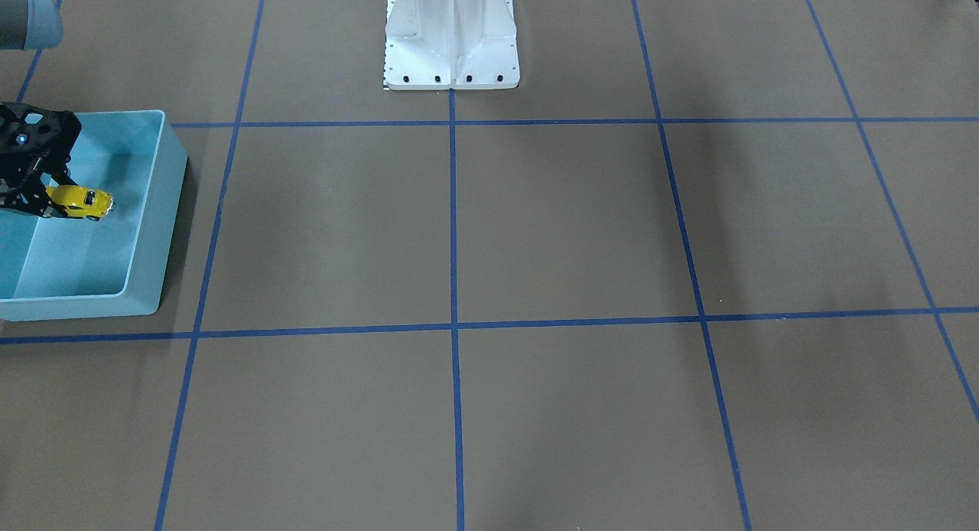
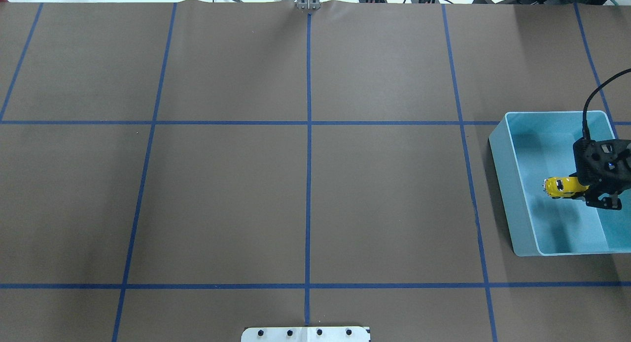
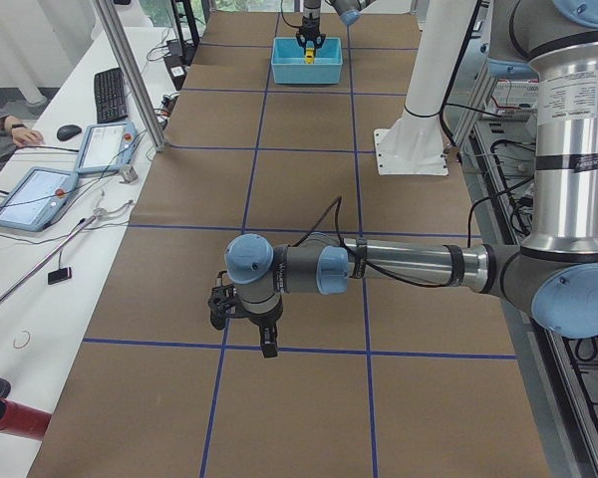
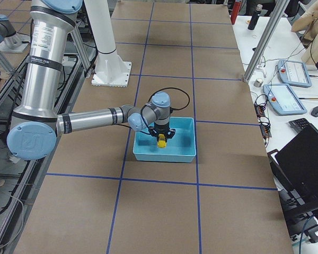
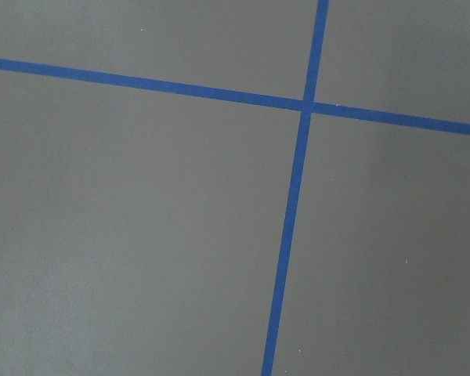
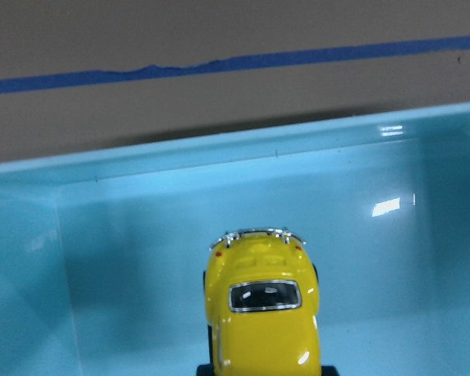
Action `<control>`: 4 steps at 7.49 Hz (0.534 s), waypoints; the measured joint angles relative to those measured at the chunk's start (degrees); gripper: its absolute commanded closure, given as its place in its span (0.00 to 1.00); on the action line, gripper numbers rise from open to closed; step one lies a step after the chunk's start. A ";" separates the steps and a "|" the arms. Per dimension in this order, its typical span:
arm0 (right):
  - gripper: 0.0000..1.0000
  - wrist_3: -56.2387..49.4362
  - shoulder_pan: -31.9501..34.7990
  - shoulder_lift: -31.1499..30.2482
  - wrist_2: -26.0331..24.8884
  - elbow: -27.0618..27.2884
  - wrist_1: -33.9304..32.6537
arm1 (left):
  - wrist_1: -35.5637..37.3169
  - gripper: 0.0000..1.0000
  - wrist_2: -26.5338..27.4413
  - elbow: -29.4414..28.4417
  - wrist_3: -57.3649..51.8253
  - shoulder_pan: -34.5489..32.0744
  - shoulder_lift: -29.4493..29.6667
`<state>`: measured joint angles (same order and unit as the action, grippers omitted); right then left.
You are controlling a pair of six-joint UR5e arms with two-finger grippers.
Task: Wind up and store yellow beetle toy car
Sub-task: 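Carry the car into the light-blue bin with the right gripper, then open the right gripper and lift it out of the bin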
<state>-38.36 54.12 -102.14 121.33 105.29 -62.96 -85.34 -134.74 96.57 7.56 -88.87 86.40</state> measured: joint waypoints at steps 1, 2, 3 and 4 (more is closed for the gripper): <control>0.27 0.29 -0.29 0.01 0.05 -1.70 1.97 | 0.00 0.00 0.00 -0.04 0.00 0.01 0.07; 0.00 0.46 -0.71 0.04 0.20 -2.55 2.77 | 0.00 0.00 0.02 -0.05 0.00 0.02 0.12; 0.00 0.51 -0.90 0.05 1.12 -2.89 3.09 | 0.00 0.00 0.05 -0.09 -0.01 0.02 0.14; 0.00 0.48 -0.62 0.01 3.25 -2.64 3.22 | 0.00 0.00 0.07 -0.18 -0.09 0.02 0.16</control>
<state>-37.88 53.50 -102.13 124.58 102.65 -59.74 -85.34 -134.66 96.39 7.46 -88.86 86.57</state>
